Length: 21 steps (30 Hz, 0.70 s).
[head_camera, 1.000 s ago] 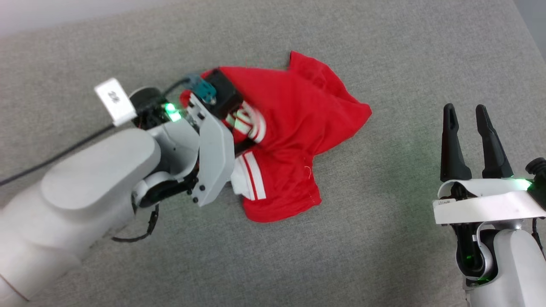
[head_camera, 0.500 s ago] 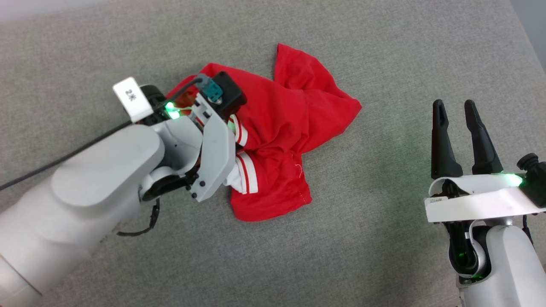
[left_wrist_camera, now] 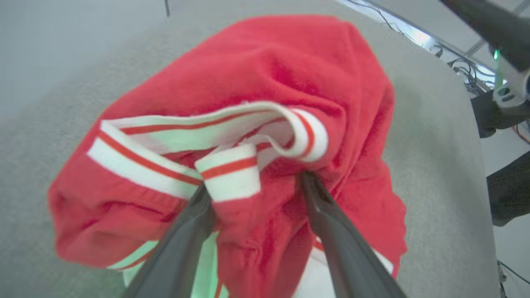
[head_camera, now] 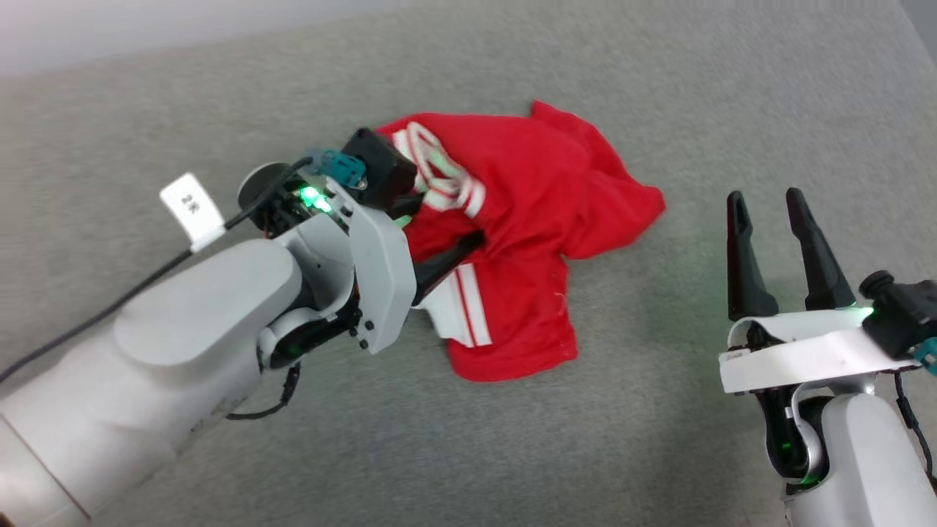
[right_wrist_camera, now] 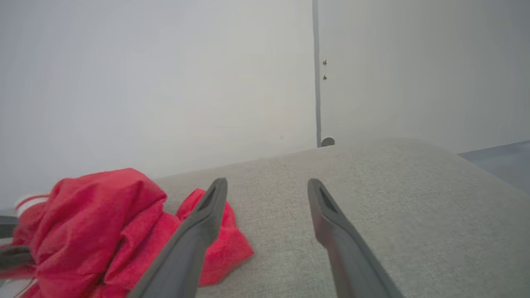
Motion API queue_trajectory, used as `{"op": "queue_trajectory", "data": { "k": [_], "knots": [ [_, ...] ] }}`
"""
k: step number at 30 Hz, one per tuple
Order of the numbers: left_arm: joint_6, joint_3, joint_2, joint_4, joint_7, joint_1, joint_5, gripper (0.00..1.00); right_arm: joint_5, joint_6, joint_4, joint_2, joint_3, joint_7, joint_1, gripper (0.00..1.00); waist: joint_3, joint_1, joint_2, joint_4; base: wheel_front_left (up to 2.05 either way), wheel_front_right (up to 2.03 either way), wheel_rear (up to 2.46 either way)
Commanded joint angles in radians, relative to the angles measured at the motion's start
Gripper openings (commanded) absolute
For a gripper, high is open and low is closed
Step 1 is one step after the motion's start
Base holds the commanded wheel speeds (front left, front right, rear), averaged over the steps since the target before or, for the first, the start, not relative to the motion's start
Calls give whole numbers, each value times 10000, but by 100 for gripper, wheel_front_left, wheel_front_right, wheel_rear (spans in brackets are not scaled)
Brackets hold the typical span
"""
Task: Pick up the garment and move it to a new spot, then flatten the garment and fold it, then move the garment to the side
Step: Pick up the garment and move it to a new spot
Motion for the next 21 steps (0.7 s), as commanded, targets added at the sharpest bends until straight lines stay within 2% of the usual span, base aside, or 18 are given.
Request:
{"op": "queue_trajectory", "data": {
  "k": [1, 2, 3, 8, 14, 16, 21],
  "knots": [
    [25, -5, -77, -4, -617, 198, -171, 100, -274, -1, 135, 0, -22, -5, 218, 100, -1010, -1, -1, 1049, 0, 0, 0],
    [25, -5, -77, -4, -617, 198, -171, 100, -274, -1, 135, 0, -22, -5, 218, 100, -1010, -1, -1, 1049, 0, 0, 0],
    [25, -7, -114, 56, -1334, 370, -416, 100, -497, 1, 279, 0, -33, -5, 284, 100, -1258, -1, -1, 1368, 0, 0, 0],
    [25, -5, -44, 503, -3210, 1033, -984, 100, -753, -1, 593, -134, -87, -5, 548, 100, -1774, -1, -1, 2093, 0, 0, 0],
    [25, 358, 43, 1077, -4080, 2144, -1648, 100, -795, 1, 774, -379, -214, -5, 861, 100, -2123, -1, -1, 2684, 0, 0, 0],
    [25, 761, 48, 1292, -4158, 2742, -1835, 100, -817, -1, 826, -483, -296, -6, 1011, 100, -2247, -1, -1, 2896, 0, 0, 0],
    [25, 2986, -223, 1525, -4164, 4548, -1160, 100, -856, 1, 935, -734, -576, -6, 1536, 100, -2559, -1, -1, 3411, 0, 0, 0]
  ]
}}
